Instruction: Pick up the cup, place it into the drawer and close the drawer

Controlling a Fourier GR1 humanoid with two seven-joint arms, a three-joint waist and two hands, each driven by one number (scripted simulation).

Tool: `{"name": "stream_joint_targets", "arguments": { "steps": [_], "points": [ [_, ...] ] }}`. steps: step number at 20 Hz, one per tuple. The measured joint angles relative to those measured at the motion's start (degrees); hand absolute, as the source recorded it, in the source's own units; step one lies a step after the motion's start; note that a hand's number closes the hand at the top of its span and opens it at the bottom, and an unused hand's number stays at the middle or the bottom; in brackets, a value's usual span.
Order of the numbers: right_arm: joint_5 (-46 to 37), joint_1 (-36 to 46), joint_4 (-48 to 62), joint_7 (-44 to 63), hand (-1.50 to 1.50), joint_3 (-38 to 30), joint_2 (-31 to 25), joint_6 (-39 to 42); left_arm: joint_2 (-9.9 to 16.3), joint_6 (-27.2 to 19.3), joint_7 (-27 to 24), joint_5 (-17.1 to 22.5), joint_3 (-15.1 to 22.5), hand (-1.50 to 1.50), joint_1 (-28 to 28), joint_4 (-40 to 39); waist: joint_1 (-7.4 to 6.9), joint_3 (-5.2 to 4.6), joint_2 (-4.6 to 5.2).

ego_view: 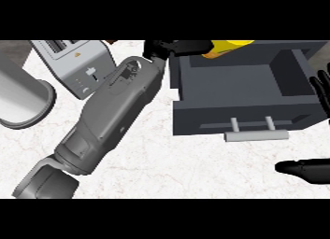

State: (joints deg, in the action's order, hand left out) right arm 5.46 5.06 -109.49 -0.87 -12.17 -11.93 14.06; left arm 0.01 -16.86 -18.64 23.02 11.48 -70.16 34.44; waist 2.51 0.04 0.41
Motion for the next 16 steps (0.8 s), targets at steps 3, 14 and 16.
{"name": "stream_joint_targets", "arguments": {
  "steps": [3, 14, 16],
  "points": [
    [-0.71, 0.21, 0.28, 0.03, -1.50, 0.94, 0.80, -0.44, 0.00, -1.20, -1.33, 2.91, 3.88, 1.50, -0.32, -2.37, 0.37, 0.01, 0.11],
    [-2.23, 1.46, 2.28, -1.96, -1.50, 2.04, 1.41, -0.50, 0.01, -5.71, 1.83, 8.60, 17.77, -1.50, -2.31, -7.96, 1.75, 0.04, 0.44],
    [-1.58, 2.18, 2.22, -1.55, -1.50, 1.56, 0.89, -0.18, 0.00, -6.10, 1.98, 8.95, 20.07, -1.50, -1.85, -8.71, 2.05, 0.03, 0.53]
  ]
}}
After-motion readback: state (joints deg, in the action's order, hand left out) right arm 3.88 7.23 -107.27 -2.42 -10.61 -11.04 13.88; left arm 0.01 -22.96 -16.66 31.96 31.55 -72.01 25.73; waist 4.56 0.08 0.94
